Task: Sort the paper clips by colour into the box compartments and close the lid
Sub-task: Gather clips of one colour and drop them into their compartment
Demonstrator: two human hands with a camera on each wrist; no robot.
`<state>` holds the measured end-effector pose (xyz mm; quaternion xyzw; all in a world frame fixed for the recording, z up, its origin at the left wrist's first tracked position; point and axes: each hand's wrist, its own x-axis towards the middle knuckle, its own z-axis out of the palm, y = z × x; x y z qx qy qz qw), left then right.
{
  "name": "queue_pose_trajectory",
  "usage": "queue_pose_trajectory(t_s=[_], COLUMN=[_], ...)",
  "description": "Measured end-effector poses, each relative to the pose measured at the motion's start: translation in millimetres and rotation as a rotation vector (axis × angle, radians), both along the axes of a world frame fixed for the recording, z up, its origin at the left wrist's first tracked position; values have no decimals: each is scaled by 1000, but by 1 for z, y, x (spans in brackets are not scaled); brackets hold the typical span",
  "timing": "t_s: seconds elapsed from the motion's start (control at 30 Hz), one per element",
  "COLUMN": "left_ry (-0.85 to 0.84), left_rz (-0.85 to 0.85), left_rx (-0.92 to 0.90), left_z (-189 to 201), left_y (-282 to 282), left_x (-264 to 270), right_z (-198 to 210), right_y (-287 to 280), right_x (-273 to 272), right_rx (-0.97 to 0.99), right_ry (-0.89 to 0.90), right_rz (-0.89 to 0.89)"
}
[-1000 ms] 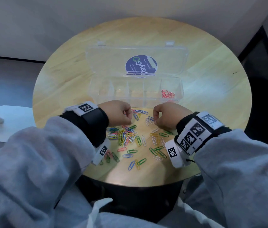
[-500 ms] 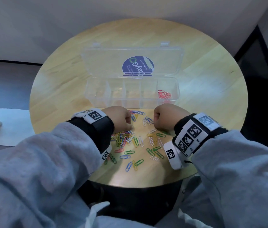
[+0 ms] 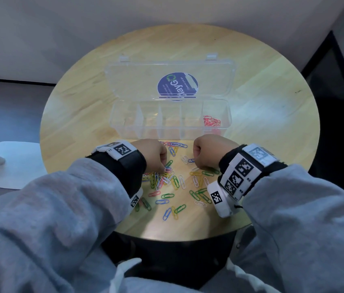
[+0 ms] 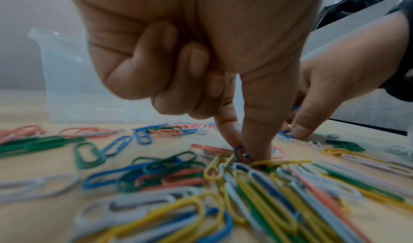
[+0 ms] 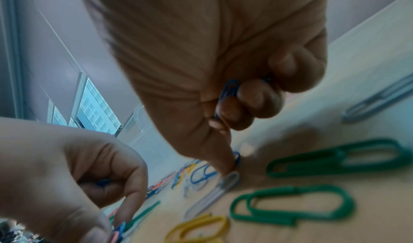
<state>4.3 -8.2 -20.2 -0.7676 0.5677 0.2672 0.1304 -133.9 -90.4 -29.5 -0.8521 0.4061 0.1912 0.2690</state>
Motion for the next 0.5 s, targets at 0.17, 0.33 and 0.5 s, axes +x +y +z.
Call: queue_pose_trajectory(t_s=[0.17, 0.33, 0.5], left_ry=[105, 225, 267], left_rz=[58, 140, 176], left_rx=[20, -19, -69], left_z=[0, 4, 8], left_y=[2, 3, 3], left_x=[7, 17, 21], right_z=[-4, 3, 10], right_y=[-3, -8, -12], right_x=[-3, -7, -13], right_rx=[26, 136, 219], right_ry=[7, -95, -172], right_rz=[-2, -98, -167])
